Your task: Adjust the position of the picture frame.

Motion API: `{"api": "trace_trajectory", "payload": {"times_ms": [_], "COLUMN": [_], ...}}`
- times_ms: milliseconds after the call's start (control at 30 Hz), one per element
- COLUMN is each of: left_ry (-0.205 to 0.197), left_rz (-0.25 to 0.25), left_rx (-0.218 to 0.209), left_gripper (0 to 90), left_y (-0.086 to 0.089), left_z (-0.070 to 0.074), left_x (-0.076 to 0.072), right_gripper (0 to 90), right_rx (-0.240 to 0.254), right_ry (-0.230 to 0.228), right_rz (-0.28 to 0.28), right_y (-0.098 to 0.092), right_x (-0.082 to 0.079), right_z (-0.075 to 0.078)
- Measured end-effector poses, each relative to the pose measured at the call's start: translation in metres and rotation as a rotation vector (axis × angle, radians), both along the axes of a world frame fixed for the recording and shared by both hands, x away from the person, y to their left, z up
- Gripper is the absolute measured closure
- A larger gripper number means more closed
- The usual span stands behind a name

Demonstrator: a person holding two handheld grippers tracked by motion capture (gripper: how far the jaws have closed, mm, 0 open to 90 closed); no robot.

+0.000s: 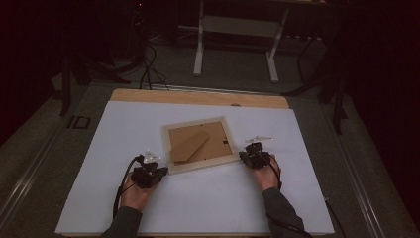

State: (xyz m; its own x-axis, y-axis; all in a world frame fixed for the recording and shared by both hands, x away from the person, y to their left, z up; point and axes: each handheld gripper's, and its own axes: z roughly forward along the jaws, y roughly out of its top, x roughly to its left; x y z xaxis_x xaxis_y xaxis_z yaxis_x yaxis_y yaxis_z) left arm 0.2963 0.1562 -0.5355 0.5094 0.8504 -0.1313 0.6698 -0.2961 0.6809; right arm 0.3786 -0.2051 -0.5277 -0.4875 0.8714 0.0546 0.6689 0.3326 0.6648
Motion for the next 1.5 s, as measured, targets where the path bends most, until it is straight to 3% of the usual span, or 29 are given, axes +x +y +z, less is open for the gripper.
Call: {"api": "trace_trajectory", "payload": {"times_ms": [200, 400, 533, 700, 867, 1000, 1200, 1500], "left_ry": [0.028, 0.045, 0.044, 0.026, 0.047, 0.044, 0.037, 0.019], "left_rz": [-0.006, 0.021, 0.038, 0.084, 0.07, 0.064, 0.096, 0.117], "left_rx": [0.025, -0.013, -0.031, -0.013, 0.021, 0.003, -0.04, -0.014], "left_gripper": [90.0, 90.0, 90.0, 90.0, 89.9, 89.8, 89.9, 90.0], "left_y": [0.004, 0.012, 0.016, 0.019, 0.022, 0.025, 0.027, 0.022], "left_z": [0.003, 0.002, 0.001, 0.001, 0.005, 0.003, 0.0, 0.001], "left_x": [0.007, 0.012, 0.014, 0.017, 0.027, 0.034, 0.043, 0.045], "right_gripper": [90.0, 90.0, 90.0, 90.0, 90.0, 90.0, 90.0, 90.0], "right_rx": [0.008, 0.004, -0.005, -0.021, -0.01, -0.009, 0.042, 0.056], "right_ry": [0.001, 0.005, 0.0, 0.027, 0.027, 0.041, 0.054, 0.067], "right_rz": [-0.003, 0.018, 0.031, 0.073, 0.093, 0.11, 0.057, 0.052], "right_y": [0.002, 0.003, 0.004, 0.009, 0.011, 0.01, 0.01, 0.008], "right_x": [-0.007, -0.017, -0.022, -0.021, -0.025, -0.024, -0.013, -0.016], "right_z": [0.0, 0.0, -0.001, 0.002, 0.001, 0.002, 0.001, 0.001]}}
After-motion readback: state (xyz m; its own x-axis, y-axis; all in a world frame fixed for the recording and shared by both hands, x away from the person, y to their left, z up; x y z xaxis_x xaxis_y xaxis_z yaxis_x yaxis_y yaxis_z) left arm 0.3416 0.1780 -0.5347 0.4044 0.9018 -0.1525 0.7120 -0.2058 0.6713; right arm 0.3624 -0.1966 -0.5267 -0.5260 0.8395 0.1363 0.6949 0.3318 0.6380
